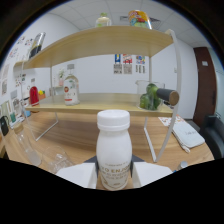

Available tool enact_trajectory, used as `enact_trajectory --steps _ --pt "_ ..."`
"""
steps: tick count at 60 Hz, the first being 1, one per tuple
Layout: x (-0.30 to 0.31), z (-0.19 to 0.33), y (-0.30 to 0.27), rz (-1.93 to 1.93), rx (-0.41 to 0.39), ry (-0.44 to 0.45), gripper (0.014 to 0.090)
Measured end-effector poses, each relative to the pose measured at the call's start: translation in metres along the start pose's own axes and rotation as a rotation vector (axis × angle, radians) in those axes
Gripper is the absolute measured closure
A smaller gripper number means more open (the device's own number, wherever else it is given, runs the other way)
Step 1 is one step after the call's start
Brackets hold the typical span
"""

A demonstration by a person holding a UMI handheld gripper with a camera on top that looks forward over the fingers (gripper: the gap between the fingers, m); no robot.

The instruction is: Make me a cup of Mount Fuji.

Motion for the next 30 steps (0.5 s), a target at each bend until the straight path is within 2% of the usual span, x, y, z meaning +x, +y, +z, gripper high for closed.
enact_trajectory --steps 15,19,30 --pt "0.001 0.002 0.030 0.045 -0.066 -0.026 0.0542" --pt "0.001 -0.002 0.030 0.050 -0.049 -0.029 0.0545" --pt "0.001 -0.011 0.038 0.039 -0.065 -0.007 0.0535"
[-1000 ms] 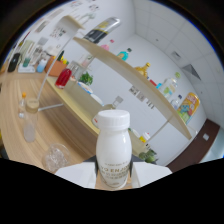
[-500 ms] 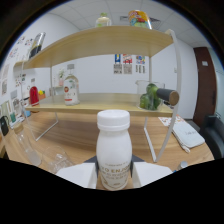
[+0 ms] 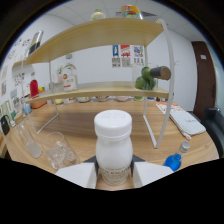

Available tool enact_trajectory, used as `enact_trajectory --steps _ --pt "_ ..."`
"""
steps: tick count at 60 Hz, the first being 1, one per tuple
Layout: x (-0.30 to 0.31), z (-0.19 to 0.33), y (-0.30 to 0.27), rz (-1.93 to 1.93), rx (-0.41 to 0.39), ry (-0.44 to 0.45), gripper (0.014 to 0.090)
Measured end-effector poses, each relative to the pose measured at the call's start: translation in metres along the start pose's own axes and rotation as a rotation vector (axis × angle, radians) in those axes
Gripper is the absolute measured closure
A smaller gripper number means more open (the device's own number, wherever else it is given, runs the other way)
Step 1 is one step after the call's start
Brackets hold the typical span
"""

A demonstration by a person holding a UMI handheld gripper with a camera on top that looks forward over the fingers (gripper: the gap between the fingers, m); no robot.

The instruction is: Make me a cup of Mount Fuji.

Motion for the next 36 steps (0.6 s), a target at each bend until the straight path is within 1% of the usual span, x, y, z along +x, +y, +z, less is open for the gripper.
enact_trajectory --steps 2,6,8,10,11,12,17,21,26,36 --pt "0.001 -0.001 0.001 -0.001 -0.008 0.009 0.0523" --pt "0.002 -0.005 0.000 0.000 -0.027 0.032 0.0424" --pt "0.001 -0.010 -0.005 0.001 -0.028 0.041 0.0346" --pt "0.000 -0.015 -0.011 0.001 -0.023 0.048 0.0250" --pt "0.000 -0.018 -0.013 0.000 -0.022 0.056 0.0211" --pt "-0.001 -0.022 -0.016 -0.001 -0.021 0.065 0.0189" --pt "-0.007 -0.044 -0.031 -0.003 -0.028 0.101 0.0184" --pt "-0.015 -0.064 -0.039 0.006 -0.053 0.136 0.0188" --pt "-0.034 -0.089 -0.046 0.031 -0.061 0.152 0.0194" --pt "-0.078 -0.122 -0.041 0.037 -0.105 0.170 0.0197"
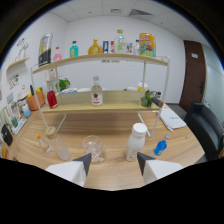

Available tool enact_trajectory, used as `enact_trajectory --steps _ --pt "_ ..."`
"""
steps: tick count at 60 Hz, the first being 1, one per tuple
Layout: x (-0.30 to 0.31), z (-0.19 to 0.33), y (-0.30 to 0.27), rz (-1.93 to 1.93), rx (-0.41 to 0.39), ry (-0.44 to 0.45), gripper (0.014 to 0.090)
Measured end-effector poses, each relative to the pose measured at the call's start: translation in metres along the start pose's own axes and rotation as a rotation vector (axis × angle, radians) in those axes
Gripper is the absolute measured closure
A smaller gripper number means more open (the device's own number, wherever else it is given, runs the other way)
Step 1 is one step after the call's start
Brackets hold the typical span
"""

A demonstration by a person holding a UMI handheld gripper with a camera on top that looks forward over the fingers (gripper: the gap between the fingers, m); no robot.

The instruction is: Make me a cup of Mount Fuji.

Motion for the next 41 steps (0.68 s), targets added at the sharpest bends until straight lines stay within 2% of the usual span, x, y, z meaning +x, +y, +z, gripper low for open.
enact_trajectory --steps 17,41 --pt "-0.052 -0.031 0.008 -0.041 -0.010 -0.004 0.0186" --pt "-0.066 -0.040 0.006 -0.072 -0.010 0.007 0.0186"
